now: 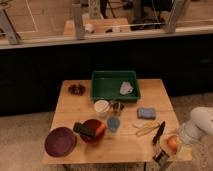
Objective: Place apple in tray
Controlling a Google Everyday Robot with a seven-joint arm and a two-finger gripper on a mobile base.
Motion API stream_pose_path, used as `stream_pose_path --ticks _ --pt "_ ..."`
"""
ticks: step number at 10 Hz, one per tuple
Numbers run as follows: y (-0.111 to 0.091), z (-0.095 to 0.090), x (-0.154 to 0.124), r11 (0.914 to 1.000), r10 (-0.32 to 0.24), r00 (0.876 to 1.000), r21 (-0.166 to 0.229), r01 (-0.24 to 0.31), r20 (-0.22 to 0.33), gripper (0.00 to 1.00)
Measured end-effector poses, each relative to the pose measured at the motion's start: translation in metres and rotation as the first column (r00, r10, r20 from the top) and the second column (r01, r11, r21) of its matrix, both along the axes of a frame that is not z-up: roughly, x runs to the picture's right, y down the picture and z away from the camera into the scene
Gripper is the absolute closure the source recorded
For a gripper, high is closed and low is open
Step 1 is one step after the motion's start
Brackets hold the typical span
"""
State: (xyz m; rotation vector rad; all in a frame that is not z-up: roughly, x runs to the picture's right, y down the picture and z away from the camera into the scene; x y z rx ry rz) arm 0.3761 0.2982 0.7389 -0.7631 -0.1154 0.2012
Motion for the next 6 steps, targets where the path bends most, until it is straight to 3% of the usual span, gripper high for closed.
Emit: stream_pose_path --ticks 5,6 --pt "0.008 0.012 0.005 0.9999 -0.007 1.000 -0.007 0.007 -0.002 0.20" --pt "0.008 0.016 0.005 0.9999 -0.011 1.000 -0.004 0.011 -0.002 0.25"
